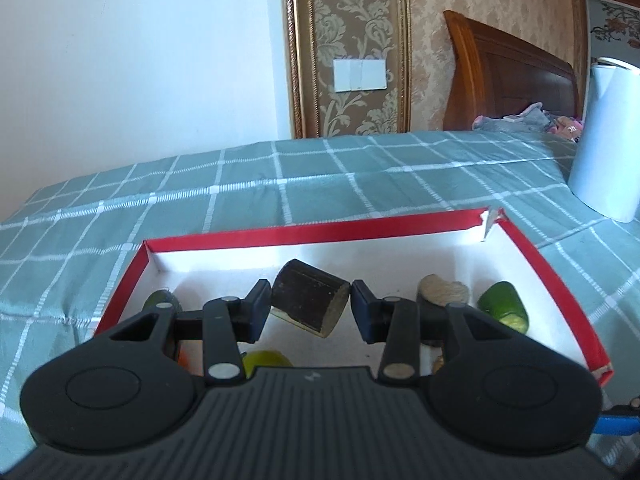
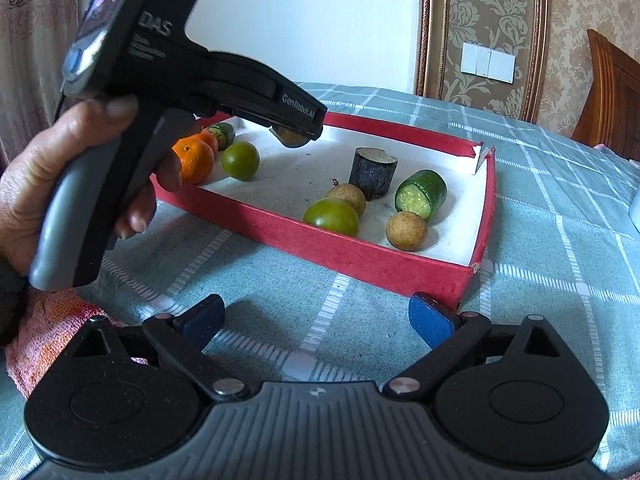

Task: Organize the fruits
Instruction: 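Carry the root piece into the tray and open the left gripper, then withdraw the left gripper from the tray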

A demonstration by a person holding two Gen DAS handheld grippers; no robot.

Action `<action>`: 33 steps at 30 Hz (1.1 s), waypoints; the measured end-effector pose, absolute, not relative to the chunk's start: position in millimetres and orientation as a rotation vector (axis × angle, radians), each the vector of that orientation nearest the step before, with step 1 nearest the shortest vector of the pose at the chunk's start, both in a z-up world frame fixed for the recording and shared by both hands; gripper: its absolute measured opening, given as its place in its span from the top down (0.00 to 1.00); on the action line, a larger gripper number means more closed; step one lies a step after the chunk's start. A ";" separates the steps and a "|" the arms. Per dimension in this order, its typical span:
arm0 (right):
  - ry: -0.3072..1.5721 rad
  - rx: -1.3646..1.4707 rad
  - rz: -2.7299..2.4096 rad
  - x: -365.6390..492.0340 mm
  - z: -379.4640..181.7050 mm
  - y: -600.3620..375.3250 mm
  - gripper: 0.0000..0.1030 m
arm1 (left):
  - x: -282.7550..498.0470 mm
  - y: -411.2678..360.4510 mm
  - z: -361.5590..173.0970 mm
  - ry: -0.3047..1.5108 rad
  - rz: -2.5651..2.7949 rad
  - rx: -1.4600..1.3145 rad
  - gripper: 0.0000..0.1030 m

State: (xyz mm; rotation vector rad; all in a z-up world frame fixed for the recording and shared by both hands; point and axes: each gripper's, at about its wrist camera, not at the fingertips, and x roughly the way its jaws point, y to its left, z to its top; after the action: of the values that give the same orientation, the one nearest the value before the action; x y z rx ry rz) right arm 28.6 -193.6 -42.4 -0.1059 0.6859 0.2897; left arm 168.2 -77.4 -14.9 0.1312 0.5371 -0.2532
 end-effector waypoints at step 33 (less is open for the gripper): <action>0.687 -0.108 0.290 28.8 -42.4 -193.0 0.03 | 150.8 -50.6 -20.6 0.535 -0.121 0.119 0.12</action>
State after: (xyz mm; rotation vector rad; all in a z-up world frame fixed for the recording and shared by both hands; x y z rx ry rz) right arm 28.8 -193.0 -42.4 -0.1078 0.6871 0.2896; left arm 150.8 -50.6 -20.6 0.1189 0.5353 -0.1214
